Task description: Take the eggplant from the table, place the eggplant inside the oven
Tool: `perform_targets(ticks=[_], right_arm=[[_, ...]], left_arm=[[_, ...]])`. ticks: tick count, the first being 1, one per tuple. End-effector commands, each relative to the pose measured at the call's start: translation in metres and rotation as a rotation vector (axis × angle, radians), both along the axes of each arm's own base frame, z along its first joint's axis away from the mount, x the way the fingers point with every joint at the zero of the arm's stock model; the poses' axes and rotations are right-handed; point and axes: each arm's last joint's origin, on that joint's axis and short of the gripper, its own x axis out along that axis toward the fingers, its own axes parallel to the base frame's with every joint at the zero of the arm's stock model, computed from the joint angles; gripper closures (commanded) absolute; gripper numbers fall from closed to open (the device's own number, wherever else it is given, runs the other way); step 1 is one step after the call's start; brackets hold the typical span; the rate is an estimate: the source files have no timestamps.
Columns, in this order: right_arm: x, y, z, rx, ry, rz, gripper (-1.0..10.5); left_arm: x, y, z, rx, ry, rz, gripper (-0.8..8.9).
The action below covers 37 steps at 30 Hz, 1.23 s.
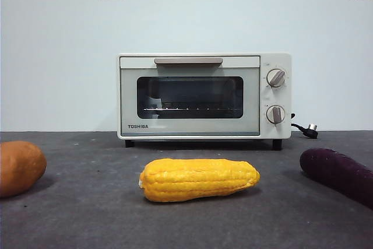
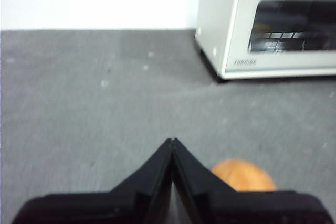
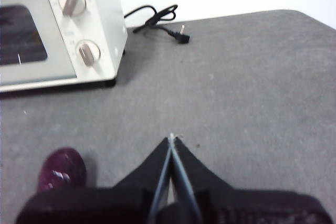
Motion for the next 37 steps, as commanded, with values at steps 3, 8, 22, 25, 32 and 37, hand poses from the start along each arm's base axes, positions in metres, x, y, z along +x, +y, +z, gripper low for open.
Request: perform_targets(ticks=[3, 8, 22, 25, 32, 37], right_arm=[[-0.004, 0.000, 0.024, 0.044, -0.090, -0.009, 9.6], [-0.011, 0.000, 0.051, 0.064, -0.193, -0.008, 9.6], [-0.036, 0.000, 0.159, 0.059, -0.336, -0.003, 9.6], [-0.035, 0.000, 0.183, 0.058, -0.306, -0.003, 9.6], [-0.025, 0.001, 0.235, 0.005, -0.205, 0.022, 9.6], [-0.013, 0.002, 0.271, -0.019, -0.154, 0.055, 9.6]], left_arm=[[-0.004, -0.001, 0.029, -0.060, -0.067, -0.010, 8.18], [-0.005, -0.001, 0.057, -0.066, -0.104, -0.014, 8.18], [0.013, -0.006, 0.157, -0.076, -0.147, -0.191, 8.18], [0.017, -0.006, 0.180, -0.077, -0.142, -0.201, 8.18], [0.023, -0.006, 0.230, -0.066, -0.149, -0.204, 8.18], [0.029, -0.009, 0.263, -0.065, -0.168, -0.230, 8.18]])
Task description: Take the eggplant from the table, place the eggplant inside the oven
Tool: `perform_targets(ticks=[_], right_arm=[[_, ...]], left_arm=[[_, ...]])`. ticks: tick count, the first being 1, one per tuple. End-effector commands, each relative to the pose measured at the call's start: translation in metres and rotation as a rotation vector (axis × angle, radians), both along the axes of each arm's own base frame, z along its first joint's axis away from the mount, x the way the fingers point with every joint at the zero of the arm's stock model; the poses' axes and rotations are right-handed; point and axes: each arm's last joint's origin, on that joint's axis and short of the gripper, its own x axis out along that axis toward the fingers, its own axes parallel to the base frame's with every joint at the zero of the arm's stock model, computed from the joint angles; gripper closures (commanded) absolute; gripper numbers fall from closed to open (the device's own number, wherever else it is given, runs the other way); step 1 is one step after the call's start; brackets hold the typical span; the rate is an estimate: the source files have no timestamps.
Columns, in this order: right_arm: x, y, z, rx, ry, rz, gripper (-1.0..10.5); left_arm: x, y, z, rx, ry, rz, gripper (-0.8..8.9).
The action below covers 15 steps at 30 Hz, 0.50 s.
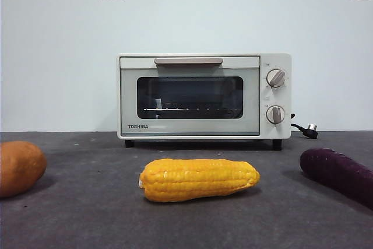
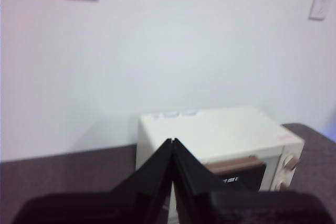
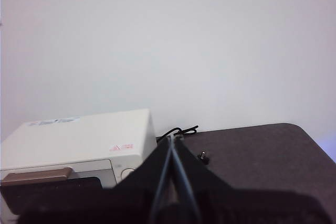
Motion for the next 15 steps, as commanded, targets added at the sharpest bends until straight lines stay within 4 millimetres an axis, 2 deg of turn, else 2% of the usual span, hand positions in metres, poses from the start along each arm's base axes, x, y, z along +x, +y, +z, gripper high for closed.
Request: perform_targets(ticks=[1, 8, 15], right_arm=[[0.005, 0.000, 0.019, -0.028, 0.006, 0.005, 9.6], [0.022, 0.002, 0.059, -0.035, 0.064, 0.056, 9.6], [0.036, 0.003, 0.075, -0.031, 0.090, 0.122, 9.5]], left_arm=[[0.002, -0.002, 0.015, 0.004, -0.007, -0.022, 8.18], [0.018, -0.012, 0.040, 0.006, 0.012, -0.087, 8.18], [0.034, -0.021, 0.041, 0.033, 0.045, -0.135, 8.19]])
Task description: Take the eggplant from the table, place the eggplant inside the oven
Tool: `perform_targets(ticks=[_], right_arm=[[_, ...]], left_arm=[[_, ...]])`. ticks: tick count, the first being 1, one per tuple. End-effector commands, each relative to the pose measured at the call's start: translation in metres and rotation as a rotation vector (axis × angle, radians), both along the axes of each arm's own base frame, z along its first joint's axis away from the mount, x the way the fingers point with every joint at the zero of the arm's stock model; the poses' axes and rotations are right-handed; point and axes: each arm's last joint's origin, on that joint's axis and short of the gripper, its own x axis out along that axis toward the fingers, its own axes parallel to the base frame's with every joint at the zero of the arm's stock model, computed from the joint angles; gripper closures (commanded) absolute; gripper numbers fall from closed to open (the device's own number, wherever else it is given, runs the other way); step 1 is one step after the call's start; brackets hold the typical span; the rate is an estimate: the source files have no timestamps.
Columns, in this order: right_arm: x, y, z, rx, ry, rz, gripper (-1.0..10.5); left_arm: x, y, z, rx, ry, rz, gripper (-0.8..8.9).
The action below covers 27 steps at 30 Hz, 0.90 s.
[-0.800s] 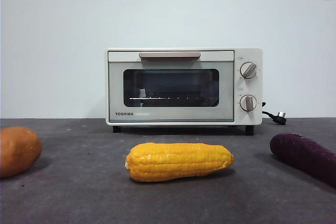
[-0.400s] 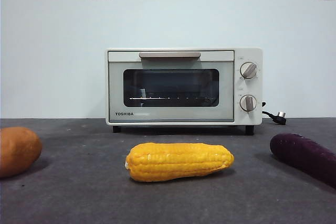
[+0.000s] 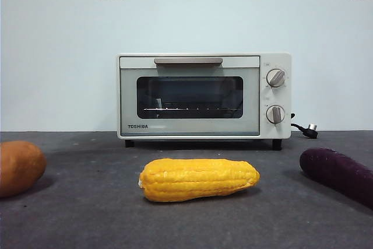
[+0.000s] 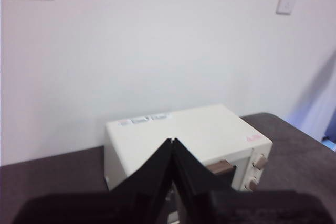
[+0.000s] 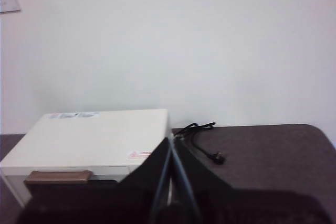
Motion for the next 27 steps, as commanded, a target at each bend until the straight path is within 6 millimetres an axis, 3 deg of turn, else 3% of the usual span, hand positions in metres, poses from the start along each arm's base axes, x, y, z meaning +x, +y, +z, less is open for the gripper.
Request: perform_targets(ticks=[1, 4, 9, 15, 27], right_arm=[[0.002, 0.001, 0.005, -0.001, -0.006, 0.030, 9.4], [0.007, 0.002, 0.008, 0.003, 0.004, 0.071, 8.8], [0.012, 0.004, 0.012, 0.014, 0.006, 0.126, 5.3], [0.017, 0.004, 0.012, 0.053, 0.023, 0.131, 3.3], [0.029, 0.005, 0.003, 0.090, 0.111, 0.166, 3.1]], left_arm=[[0.002, -0.003, 0.001, 0.019, -0.011, -0.019, 8.19], [0.009, -0.006, -0.002, 0.022, 0.008, -0.030, 8.19], [0.018, -0.010, -0.005, 0.026, 0.029, -0.049, 8.19], [0.026, -0.017, -0.008, 0.036, 0.027, -0.108, 8.19], [0.055, -0.030, -0.020, 0.041, 0.074, -0.205, 8.19]])
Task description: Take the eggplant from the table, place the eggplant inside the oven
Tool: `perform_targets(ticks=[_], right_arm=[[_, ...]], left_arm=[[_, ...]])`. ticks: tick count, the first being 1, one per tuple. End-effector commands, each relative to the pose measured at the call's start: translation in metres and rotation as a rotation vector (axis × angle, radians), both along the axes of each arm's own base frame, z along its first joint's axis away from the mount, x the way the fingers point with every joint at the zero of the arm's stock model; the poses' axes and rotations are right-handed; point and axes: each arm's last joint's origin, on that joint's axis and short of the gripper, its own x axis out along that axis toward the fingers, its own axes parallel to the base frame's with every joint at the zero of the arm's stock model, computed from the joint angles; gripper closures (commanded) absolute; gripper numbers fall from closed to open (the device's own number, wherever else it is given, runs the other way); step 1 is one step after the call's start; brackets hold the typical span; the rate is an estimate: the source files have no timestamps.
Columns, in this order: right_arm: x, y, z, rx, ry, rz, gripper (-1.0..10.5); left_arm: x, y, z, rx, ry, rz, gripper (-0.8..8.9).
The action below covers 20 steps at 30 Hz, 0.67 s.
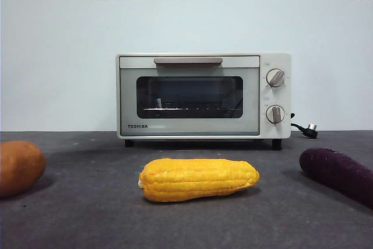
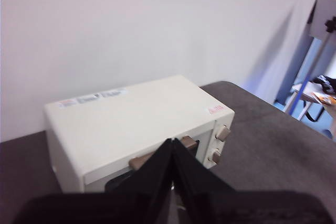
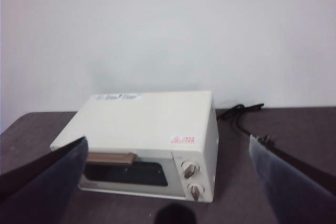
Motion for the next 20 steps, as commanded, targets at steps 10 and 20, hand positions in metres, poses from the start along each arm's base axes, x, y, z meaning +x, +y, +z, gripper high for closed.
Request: perform_targets(ticks=[10, 20], right_arm=[[0.017, 0.002, -0.014, 0.008, 0.141, 0.070, 3.2], [0.030, 0.002, -0.021, 0.008, 0.188, 0.079, 3.2]], left_arm=[[0.065, -0.037, -0.012, 0.034, 0.071, -0.131, 8.19], [0.133, -0.089, -0.046, 0.177, 0.155, -0.231, 8.19]])
